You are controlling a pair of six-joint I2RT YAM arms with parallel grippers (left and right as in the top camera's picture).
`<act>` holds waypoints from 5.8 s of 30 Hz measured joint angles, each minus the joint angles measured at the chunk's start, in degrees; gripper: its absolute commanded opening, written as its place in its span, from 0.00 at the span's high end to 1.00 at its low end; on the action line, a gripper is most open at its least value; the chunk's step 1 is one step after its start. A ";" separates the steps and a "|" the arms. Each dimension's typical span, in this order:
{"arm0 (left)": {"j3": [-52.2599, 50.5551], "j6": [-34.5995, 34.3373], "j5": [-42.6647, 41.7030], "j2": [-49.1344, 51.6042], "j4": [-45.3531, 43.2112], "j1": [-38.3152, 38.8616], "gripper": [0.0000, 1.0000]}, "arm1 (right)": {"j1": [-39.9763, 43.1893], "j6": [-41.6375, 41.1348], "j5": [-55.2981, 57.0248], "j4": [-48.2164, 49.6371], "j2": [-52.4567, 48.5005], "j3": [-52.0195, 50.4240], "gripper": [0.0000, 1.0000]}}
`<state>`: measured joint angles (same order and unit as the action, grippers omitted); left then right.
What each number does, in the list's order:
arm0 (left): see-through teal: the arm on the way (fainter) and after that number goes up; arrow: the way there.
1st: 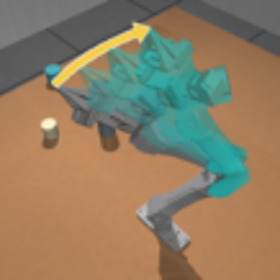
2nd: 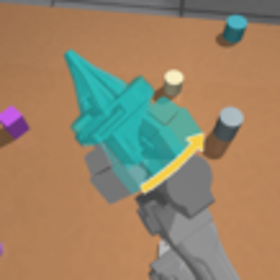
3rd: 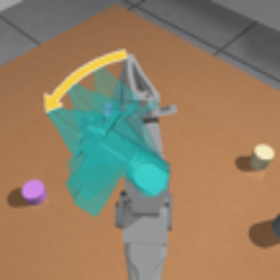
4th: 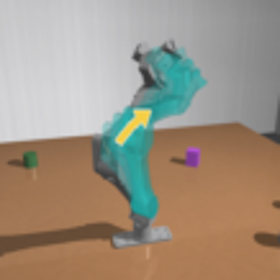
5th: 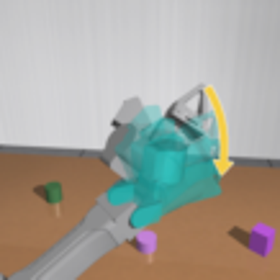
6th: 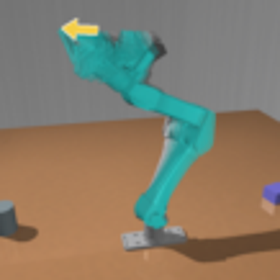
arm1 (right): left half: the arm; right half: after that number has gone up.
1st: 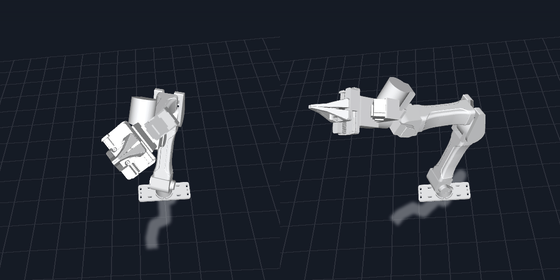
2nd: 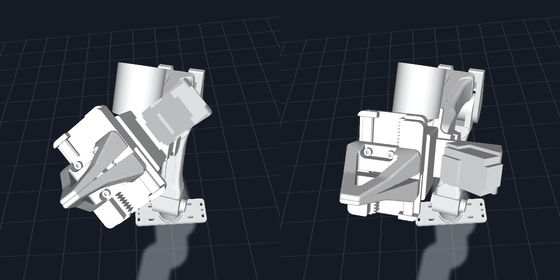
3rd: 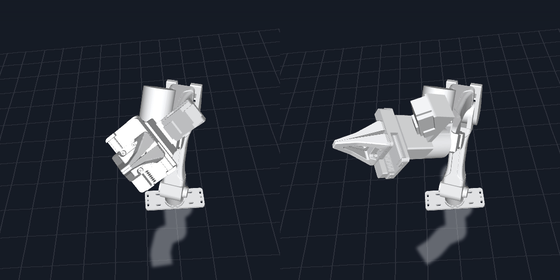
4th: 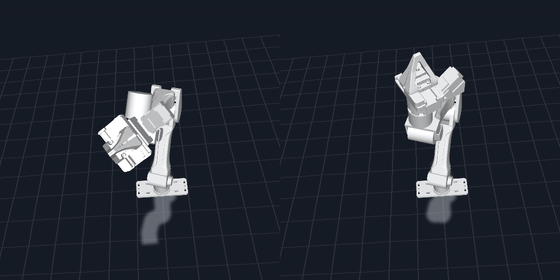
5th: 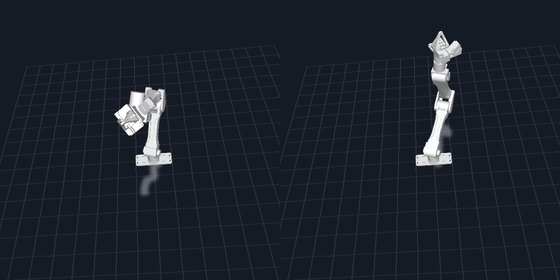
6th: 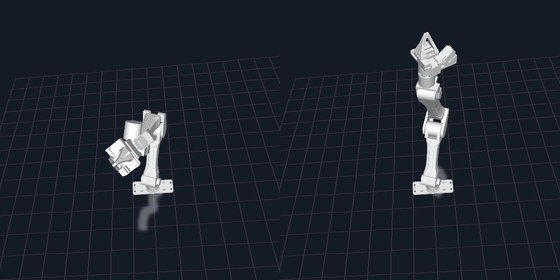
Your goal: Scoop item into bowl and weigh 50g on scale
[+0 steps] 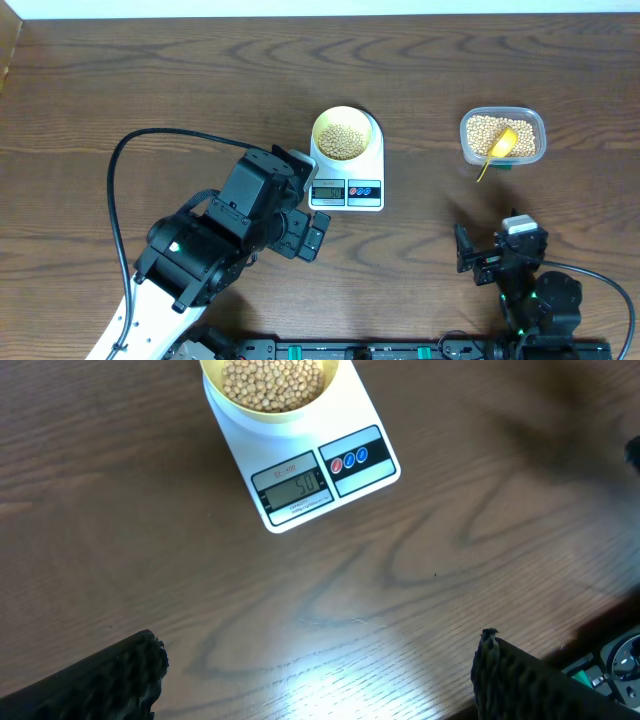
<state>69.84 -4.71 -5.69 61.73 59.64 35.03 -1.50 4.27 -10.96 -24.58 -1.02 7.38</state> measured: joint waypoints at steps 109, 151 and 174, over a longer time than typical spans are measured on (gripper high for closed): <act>-62.03 12.46 -10.95 -58.80 -55.25 -37.62 0.02 | 0.00 1.27 6.49 0.02 0.00 -0.07 0.01; -68.04 -1.11 -10.93 -61.16 -58.07 -39.54 0.02 | 0.00 1.29 6.49 0.02 0.02 -0.07 0.01; -68.04 -1.31 -10.93 -61.16 -58.07 -39.54 0.02 | 0.00 1.29 6.49 0.02 0.02 -0.07 0.01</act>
<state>1.80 -6.02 -16.62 0.58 1.56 -4.51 -1.50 5.56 -4.47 -24.56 -0.99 7.31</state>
